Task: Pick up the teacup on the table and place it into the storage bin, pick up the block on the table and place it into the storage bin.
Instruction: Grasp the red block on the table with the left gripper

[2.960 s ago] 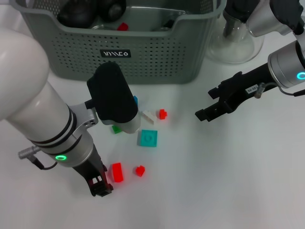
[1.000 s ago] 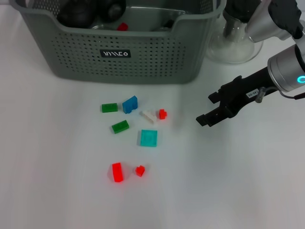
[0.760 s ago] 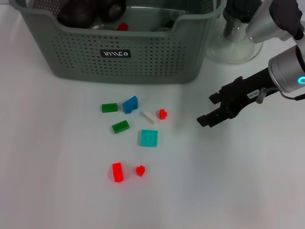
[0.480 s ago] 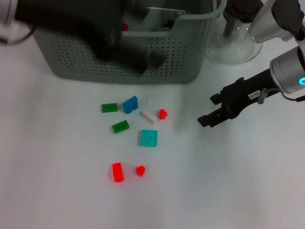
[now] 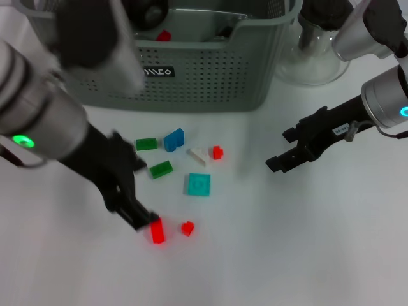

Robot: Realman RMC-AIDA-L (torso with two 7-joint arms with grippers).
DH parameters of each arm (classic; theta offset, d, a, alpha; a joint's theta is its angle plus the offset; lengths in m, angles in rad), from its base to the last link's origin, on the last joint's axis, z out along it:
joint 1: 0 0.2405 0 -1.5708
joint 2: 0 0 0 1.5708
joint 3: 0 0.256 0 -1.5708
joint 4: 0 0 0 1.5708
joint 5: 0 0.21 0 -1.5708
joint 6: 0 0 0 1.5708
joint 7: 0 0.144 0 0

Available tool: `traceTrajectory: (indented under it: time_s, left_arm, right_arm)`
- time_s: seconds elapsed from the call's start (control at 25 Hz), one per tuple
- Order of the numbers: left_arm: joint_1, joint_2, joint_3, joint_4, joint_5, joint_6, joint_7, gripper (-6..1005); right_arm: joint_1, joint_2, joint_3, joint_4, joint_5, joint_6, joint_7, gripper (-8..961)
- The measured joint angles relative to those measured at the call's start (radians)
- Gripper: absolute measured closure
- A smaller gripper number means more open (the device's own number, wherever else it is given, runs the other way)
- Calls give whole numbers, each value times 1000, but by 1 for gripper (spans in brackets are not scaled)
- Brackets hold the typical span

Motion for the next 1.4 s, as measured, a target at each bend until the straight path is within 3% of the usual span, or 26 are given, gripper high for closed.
traceTrajectory:
  time_s: [0.28, 0.6, 1.4]
  left_arm:
    - [-69, 4, 95, -236, 8, -10, -41, 73]
    - [-176, 6, 89, -490, 13, -101, -71, 77]
    - [-218, 5, 103, -606, 32, -245, -41, 87]
  right_arm:
    - [-13, 0, 0, 6, 0, 0, 1, 72]
    - [-13, 6, 0, 11, 0, 2, 0, 72]
    - [-12, 4, 0, 10, 0, 2, 0, 72]
